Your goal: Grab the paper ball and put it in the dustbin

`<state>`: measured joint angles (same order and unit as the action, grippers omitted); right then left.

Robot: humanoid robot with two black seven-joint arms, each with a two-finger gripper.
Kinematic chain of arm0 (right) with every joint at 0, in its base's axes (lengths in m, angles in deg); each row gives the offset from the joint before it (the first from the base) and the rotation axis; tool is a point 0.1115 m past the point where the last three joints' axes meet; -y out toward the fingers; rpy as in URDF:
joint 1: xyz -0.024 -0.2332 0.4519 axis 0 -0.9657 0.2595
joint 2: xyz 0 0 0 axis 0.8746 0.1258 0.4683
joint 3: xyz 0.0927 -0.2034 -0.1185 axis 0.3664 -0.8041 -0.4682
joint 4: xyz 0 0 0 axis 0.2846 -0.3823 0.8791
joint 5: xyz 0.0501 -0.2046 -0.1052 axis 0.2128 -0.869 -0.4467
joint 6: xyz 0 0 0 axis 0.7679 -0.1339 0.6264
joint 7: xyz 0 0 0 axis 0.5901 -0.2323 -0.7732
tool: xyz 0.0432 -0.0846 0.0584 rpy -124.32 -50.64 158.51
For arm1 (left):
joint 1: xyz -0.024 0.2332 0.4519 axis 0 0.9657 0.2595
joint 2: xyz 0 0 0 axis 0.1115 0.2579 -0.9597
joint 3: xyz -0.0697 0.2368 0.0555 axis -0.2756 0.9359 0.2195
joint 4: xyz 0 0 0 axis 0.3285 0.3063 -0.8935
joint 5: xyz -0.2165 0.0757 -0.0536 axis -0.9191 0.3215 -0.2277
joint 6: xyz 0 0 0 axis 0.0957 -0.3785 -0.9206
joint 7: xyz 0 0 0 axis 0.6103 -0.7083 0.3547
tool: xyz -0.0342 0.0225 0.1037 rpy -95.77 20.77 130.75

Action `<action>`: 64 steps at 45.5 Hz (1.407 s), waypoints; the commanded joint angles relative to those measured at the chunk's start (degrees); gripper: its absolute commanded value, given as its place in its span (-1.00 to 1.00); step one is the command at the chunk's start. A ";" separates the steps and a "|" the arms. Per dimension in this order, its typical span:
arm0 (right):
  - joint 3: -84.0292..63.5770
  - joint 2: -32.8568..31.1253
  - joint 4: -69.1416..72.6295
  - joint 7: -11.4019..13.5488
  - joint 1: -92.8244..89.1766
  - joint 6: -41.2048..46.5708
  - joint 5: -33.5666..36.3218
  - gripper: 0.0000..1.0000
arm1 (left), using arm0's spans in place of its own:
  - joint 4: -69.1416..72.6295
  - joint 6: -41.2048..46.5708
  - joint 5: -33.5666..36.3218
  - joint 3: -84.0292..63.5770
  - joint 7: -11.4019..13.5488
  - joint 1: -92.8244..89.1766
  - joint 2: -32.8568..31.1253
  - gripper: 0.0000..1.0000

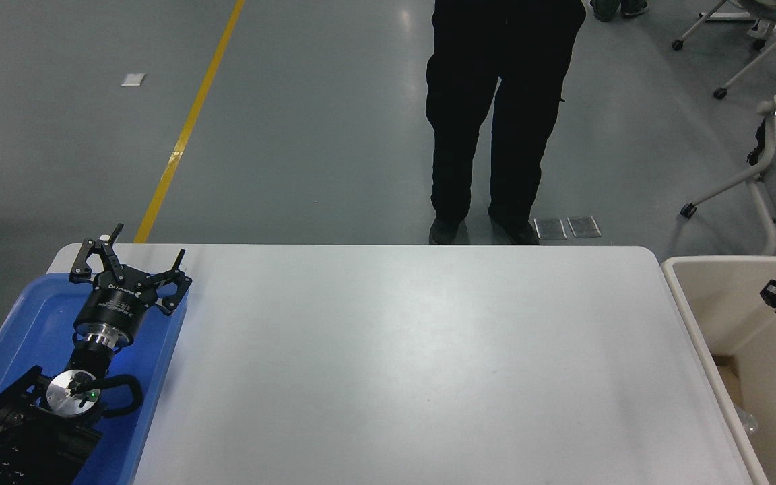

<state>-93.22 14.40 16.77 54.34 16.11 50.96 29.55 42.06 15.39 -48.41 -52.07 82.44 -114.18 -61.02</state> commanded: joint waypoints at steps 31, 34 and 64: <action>5.13 2.88 -2.56 0.68 -5.74 -12.89 0.84 0.41 | 0.00 0.00 0.00 0.00 0.00 -0.01 0.04 0.99; 5.13 2.88 -2.47 0.68 -5.66 -12.89 0.84 0.41 | 0.00 0.00 0.00 0.00 0.00 -0.01 -0.04 0.99; -18.31 -8.29 41.10 0.94 27.54 -12.01 1.19 1.00 | 0.00 0.00 0.00 0.00 0.00 -0.01 0.04 0.99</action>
<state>-95.00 9.90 37.81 55.20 25.60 38.68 30.08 42.05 15.39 -48.41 -52.07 82.44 -114.19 -61.04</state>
